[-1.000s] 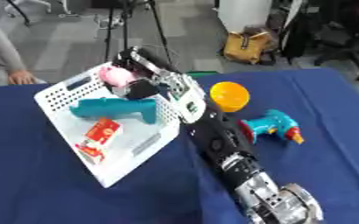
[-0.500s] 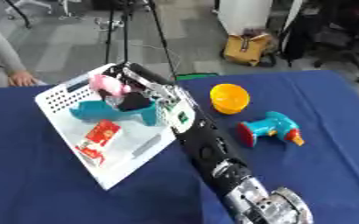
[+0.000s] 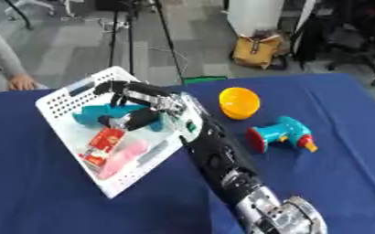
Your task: Pick up objects on the table and place them in the box.
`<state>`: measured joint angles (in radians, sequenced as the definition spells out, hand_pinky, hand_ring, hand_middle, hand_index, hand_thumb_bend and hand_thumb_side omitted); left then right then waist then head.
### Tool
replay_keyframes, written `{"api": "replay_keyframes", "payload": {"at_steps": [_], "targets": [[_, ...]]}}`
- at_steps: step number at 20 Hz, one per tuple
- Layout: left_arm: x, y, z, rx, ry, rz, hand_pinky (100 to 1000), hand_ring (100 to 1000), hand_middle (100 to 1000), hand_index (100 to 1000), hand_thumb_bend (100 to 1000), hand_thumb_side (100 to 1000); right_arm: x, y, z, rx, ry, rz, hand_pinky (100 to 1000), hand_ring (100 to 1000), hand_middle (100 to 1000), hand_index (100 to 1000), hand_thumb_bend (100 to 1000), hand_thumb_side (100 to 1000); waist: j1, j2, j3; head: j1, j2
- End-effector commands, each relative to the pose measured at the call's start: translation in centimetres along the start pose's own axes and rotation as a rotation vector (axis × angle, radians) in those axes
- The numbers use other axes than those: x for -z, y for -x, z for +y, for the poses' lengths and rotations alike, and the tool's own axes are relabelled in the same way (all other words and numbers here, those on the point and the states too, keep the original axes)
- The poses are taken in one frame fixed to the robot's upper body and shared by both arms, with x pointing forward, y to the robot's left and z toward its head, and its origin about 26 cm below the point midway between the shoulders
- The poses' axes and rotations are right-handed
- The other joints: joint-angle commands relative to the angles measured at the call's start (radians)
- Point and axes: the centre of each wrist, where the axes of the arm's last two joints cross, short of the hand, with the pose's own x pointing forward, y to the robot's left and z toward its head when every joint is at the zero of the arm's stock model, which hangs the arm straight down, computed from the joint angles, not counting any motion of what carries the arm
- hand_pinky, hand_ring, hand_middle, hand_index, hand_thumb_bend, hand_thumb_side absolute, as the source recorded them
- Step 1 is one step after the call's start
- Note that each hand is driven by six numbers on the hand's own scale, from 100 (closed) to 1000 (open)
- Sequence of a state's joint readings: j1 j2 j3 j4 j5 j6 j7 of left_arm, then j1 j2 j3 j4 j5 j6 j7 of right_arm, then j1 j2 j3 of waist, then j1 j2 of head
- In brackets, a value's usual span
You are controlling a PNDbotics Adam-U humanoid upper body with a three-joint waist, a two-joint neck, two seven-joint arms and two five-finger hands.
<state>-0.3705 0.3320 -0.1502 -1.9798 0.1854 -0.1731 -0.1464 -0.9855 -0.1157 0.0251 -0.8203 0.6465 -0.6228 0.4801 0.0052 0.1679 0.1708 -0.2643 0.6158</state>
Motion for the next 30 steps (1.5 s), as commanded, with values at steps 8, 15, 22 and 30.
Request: {"api": "replay_keyframes", "payload": {"at_steps": [8, 15, 22, 30], "targets": [[0.4, -0.7, 0.1, 0.006, 0.008, -0.03, 761, 678, 719, 822, 271, 854, -0.1, -0.4, -1.7, -0.02, 0.141, 0.007, 619, 621, 873, 938, 324, 620, 0.007, -0.016, -0.008, 0.006, -0.005], [0.2, -0.6, 0.2, 0.009, 0.006, -0.023, 762, 677, 719, 822, 269, 858, -0.3, -1.6, -3.4, -0.009, 0.327, -0.032, 574, 587, 843, 920, 289, 538, 0.008, -0.019, -0.019, 0.01, -0.005], [-0.3, -0.5, 0.4, 0.023, -0.008, 0.002, 763, 678, 720, 822, 260, 872, -3.7, -3.8, -6.9, -0.035, 0.477, -0.135, 541, 571, 812, 911, 160, 440, 0.011, -0.026, -0.071, 0.052, -0.007], [-1.2, -0.3, 0.8, 0.05, -0.034, 0.039, 763, 678, 723, 823, 257, 880, -12.3, -3.6, -8.9, -0.015, 0.535, -0.098, 496, 541, 806, 894, 100, 425, 0.008, -0.033, -0.124, 0.095, 0.001]]}}
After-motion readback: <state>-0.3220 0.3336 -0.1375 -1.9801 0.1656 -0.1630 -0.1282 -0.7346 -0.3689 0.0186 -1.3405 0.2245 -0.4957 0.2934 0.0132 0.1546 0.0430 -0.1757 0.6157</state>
